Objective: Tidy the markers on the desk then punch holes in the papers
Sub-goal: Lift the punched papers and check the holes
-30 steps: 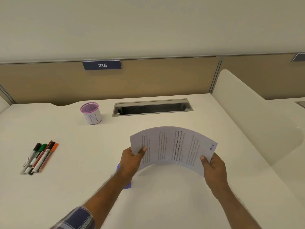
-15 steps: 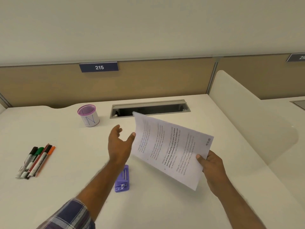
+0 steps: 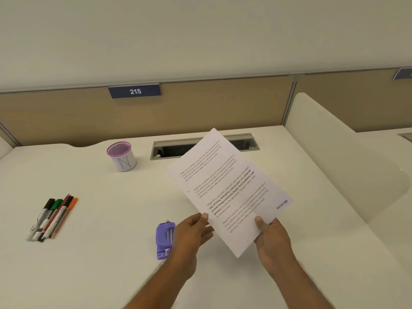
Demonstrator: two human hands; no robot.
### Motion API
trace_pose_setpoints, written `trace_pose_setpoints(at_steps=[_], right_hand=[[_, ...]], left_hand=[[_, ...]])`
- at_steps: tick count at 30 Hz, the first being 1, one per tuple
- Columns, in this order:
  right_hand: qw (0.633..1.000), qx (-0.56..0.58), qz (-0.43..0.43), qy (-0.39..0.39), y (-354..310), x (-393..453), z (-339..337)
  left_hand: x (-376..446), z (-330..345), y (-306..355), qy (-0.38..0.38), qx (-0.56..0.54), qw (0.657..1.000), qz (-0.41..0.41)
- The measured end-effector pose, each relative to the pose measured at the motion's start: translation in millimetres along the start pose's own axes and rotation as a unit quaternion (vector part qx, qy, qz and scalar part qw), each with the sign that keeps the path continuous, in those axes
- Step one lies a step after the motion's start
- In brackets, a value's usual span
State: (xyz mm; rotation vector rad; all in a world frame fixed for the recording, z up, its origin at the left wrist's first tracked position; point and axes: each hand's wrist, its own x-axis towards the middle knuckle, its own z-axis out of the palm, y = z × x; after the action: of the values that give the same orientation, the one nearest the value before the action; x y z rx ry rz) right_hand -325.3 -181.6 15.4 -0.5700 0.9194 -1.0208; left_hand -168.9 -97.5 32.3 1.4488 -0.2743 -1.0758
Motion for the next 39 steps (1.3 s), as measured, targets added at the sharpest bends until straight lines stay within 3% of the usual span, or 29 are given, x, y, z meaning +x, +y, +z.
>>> trace_pose_setpoints(at_steps=[15,19,24,29,39], right_hand=[[0.999,0.037,0.007,-0.017,-13.6,13.6,-24.2],[0.998,-0.050,-0.021,0.029,-42.3,31.7,-45.8],[0.982,-0.188,-0.020,0.009,-71.9,52.7,-65.6],[0.960,-0.269,-0.055,0.054,-91.5,78.0,-82.5],[0.900,-0.404,-0.080,0.145,-132.8,161.2,-116.1]], left_hand=[[15.8,11.9,18.6,0.074,0.079,0.992,0.070],[27.5,16.9,24.2,0.062,0.103,0.990,0.071],[46.5,40.7,22.8,0.020,0.116,0.992,0.038],[65.4,76.9,11.4,-0.020,0.130,0.991,0.009],[123.1,177.4,-3.9,-0.004,0.187,0.982,-0.012]])
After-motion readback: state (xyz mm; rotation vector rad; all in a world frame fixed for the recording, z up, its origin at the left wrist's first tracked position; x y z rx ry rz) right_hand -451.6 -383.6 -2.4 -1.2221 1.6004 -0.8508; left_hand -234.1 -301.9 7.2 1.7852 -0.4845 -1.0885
